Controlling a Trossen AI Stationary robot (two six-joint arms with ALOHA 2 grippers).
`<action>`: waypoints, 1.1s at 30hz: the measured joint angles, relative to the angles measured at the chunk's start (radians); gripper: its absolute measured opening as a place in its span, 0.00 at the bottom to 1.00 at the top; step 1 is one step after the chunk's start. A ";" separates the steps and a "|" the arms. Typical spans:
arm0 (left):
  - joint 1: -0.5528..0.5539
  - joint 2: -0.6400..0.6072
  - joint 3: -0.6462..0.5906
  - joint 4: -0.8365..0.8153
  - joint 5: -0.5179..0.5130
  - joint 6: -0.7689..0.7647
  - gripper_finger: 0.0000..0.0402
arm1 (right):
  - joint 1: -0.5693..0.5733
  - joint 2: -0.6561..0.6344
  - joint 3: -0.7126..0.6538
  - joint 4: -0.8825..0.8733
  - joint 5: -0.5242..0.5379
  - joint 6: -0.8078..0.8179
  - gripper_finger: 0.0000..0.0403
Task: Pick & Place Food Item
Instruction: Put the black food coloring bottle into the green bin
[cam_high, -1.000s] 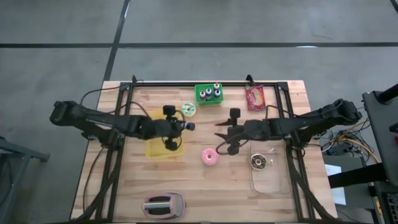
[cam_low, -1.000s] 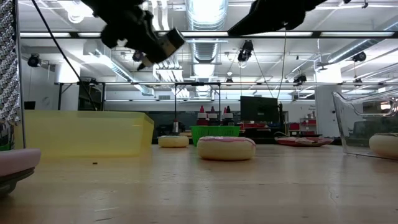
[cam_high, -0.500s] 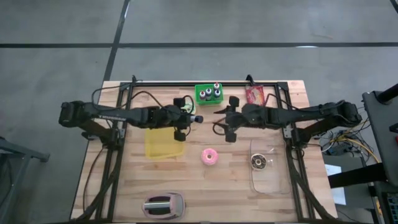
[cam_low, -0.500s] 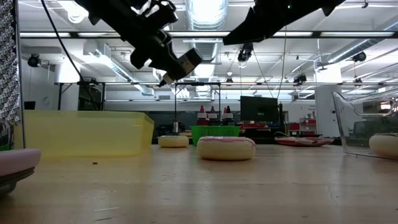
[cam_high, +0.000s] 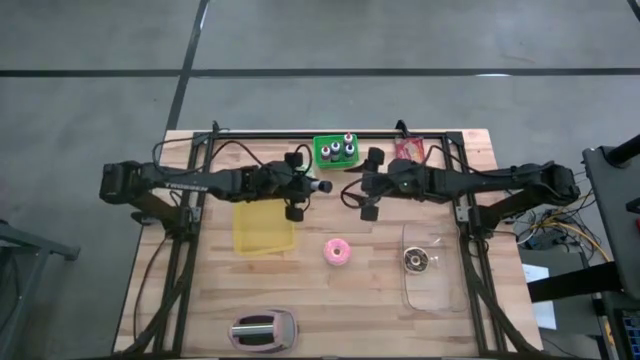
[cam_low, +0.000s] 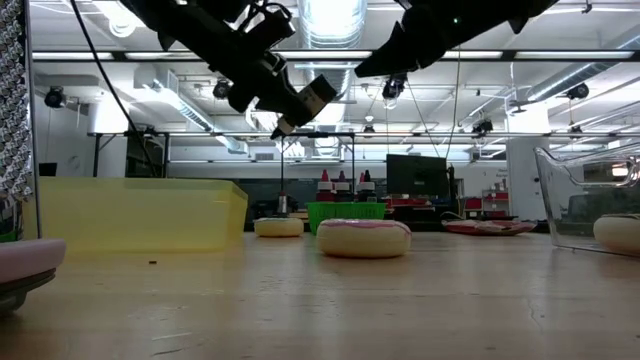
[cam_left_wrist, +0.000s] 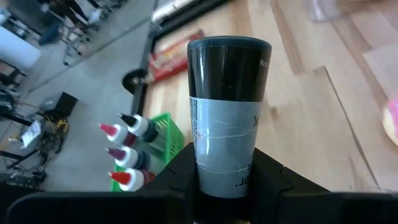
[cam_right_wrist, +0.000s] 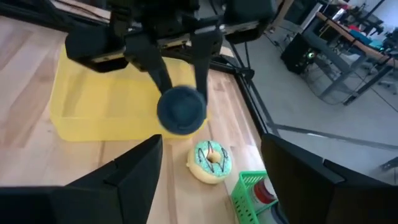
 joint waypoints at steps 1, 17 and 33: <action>0.000 0.000 0.000 0.008 0.000 0.003 0.22 | 0.000 0.001 0.000 0.001 -0.004 -0.006 0.66; 0.021 0.038 0.019 0.018 0.011 0.029 0.22 | 0.000 0.257 0.240 -0.143 -0.071 -0.033 0.63; 0.028 0.038 0.015 0.017 0.018 0.030 0.22 | 0.001 0.279 0.313 -0.290 -0.047 -0.029 0.47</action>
